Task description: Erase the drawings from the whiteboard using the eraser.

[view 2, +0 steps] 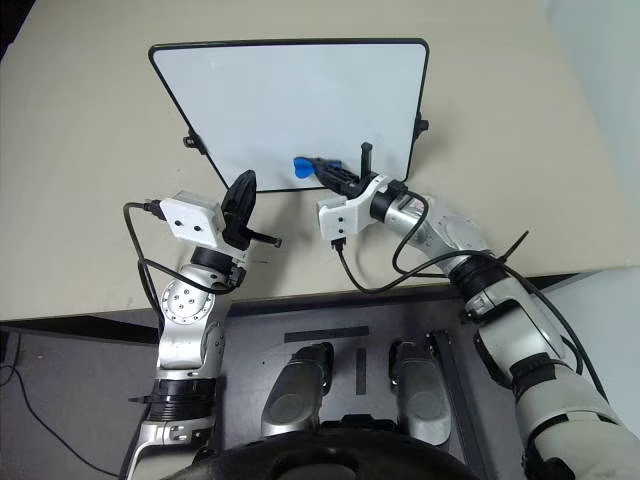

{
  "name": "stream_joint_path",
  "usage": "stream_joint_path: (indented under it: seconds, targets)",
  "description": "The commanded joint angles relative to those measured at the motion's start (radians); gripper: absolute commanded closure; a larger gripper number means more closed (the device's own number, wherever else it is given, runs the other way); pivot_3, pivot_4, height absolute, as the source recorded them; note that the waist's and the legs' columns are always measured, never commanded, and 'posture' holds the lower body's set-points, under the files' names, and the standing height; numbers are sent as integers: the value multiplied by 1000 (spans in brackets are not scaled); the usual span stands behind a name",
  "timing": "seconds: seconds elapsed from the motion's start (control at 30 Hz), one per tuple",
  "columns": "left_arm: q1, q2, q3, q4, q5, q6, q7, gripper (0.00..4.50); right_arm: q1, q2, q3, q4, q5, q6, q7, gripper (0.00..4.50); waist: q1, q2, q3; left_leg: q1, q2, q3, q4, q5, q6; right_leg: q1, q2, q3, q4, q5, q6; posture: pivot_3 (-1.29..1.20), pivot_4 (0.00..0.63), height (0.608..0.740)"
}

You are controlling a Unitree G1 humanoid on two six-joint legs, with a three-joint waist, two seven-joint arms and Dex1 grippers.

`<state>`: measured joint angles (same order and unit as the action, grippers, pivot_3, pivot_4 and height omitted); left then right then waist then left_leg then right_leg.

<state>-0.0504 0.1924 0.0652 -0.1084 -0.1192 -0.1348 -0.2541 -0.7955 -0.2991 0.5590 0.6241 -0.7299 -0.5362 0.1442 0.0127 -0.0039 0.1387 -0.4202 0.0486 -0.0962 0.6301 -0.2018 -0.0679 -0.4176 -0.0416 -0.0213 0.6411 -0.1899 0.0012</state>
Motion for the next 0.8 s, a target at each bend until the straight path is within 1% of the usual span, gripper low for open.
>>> stream_joint_path:
  seconds: [0.03,0.13,0.27,0.4,0.47,0.67,0.8]
  targets:
    - [-4,-1,2,-21,5,-22,5,4500,-44,20,-2,53,-1,10,-11,4483,-1,0,0,0,0,0,0,0,0,0,0,0,0,2,-4,0,150,740]
    - [-6,-1,4,-20,5,-21,6,4500,-64,32,6,84,-20,13,-49,4483,-1,0,0,0,1,0,-1,-1,-1,-1,0,0,0,4,-6,0,150,740]
    - [-6,2,7,-20,4,-21,6,4500,-85,30,-16,80,-44,26,-131,4483,-1,0,0,0,1,0,-1,-1,-1,-1,0,0,0,4,-7,0,150,740]
    - [-5,3,8,-22,3,-20,5,4500,-85,13,-45,48,-60,35,-202,4483,0,0,1,-2,1,0,-1,-1,-1,-3,0,0,0,4,-7,0,150,740]
    - [-4,4,8,-24,3,-20,4,4500,-65,-8,-59,7,-52,33,-207,4483,1,0,1,-3,1,0,-1,-1,-1,-4,0,0,0,4,-7,0,150,740]
    - [3,8,11,-32,0,-16,2,4500,41,-84,-96,-170,-1,58,-129,4483,11,0,1,-6,1,0,-1,2,-2,-5,0,0,0,6,-9,0,150,740]
    - [5,9,8,-35,0,-13,-1,4500,145,-152,-132,-309,94,68,0,4483,16,-1,0,-8,0,0,-1,3,-2,-4,0,0,-1,3,-4,0,150,740]
